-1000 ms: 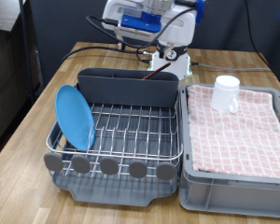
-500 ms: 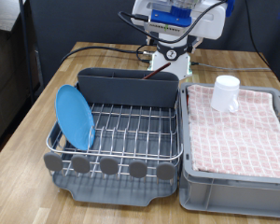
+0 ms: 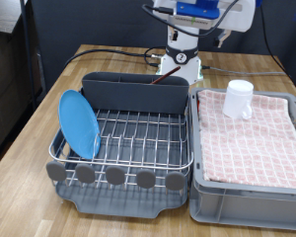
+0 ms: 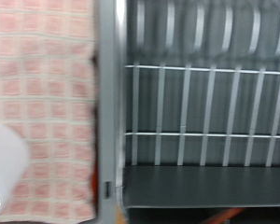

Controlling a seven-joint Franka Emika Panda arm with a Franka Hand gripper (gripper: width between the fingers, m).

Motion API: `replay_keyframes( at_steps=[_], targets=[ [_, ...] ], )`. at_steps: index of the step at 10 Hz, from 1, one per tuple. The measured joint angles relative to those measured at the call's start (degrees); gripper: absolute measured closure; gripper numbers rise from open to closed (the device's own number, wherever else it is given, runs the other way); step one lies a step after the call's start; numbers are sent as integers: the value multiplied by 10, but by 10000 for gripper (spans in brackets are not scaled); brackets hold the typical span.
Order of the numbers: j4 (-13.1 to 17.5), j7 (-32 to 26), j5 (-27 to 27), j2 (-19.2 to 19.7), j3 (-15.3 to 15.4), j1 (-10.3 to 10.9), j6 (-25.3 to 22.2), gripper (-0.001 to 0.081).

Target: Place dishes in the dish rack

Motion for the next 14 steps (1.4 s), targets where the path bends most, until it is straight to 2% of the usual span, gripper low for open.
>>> replay_keyframes(
  at_steps=[4,7,11,14],
  targets=[
    [14,72,20,-1,54,27,-15,3],
    [16,114,38,1,86,39,-23,3],
    [18,106,42,21,114,44,-56,3],
    [18,62,29,62,125,45,-64,3]
  ],
)
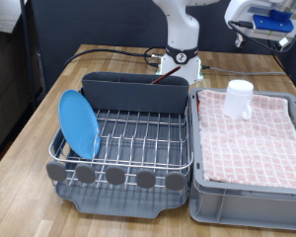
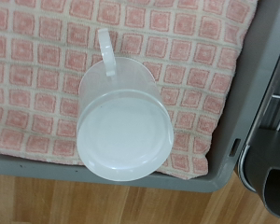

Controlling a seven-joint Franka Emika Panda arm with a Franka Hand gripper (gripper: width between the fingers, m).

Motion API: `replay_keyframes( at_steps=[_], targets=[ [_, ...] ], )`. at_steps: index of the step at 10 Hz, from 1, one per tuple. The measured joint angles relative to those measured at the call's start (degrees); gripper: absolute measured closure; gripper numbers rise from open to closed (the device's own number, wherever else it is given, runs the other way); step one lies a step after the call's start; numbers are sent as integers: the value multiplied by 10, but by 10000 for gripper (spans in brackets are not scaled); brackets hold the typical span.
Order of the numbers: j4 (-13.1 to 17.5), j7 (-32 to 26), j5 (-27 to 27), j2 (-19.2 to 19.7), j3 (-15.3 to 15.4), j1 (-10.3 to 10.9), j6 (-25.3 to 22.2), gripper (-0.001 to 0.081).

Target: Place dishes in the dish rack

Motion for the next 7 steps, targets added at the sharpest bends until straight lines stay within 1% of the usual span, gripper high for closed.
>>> replay_keyframes(
  at_steps=[2,3,4,5,7],
  targets=[
    [5,-67,-4,30,4,0,20,3],
    [5,-54,-3,30,3,0,18,3],
    [8,-55,-3,31,3,0,13,3],
    [16,-62,-3,39,3,0,8,3],
    [43,-74,-5,70,5,0,5,3]
  ],
)
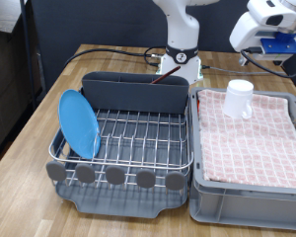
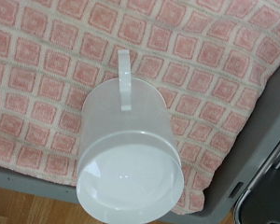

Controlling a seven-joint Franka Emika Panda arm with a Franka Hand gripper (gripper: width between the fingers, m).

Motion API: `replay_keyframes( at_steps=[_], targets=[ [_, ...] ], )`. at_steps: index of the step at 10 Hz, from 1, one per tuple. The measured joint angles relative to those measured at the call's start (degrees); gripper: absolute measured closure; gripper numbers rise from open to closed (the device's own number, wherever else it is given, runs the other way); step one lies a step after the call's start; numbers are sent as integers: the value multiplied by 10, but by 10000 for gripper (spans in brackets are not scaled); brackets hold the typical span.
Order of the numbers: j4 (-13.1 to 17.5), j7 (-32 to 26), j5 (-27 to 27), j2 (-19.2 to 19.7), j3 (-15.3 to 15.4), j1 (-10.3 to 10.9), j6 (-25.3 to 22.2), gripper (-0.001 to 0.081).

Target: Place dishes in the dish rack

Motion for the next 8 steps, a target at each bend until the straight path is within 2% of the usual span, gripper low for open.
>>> replay_keyframes(
  at_steps=[5,8],
  targets=[
    [49,0,5,80,13,0,-2,3],
    [53,0,5,109,17,0,20,3]
  ],
)
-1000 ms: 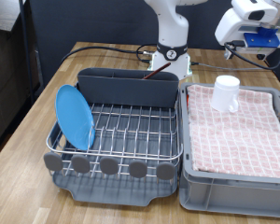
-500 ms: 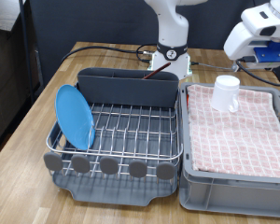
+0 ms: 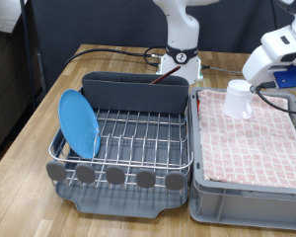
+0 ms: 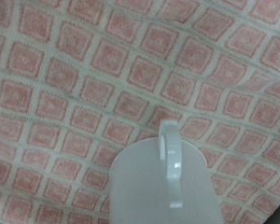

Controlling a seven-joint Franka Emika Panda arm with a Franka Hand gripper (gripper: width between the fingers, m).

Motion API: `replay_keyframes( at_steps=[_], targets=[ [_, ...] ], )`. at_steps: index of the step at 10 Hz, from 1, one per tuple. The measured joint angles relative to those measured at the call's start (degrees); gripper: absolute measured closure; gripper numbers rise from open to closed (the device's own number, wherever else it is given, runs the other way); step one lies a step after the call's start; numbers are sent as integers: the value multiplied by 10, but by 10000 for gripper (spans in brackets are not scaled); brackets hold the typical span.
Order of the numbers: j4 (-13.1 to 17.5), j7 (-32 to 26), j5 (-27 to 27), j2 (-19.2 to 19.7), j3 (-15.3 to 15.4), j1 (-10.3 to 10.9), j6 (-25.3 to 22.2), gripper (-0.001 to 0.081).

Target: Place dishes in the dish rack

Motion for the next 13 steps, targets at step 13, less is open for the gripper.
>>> replay_keyframes(
  at_steps=[13],
  targets=[
    [-78,-14,-5,28,2,0,93,3]
  ],
)
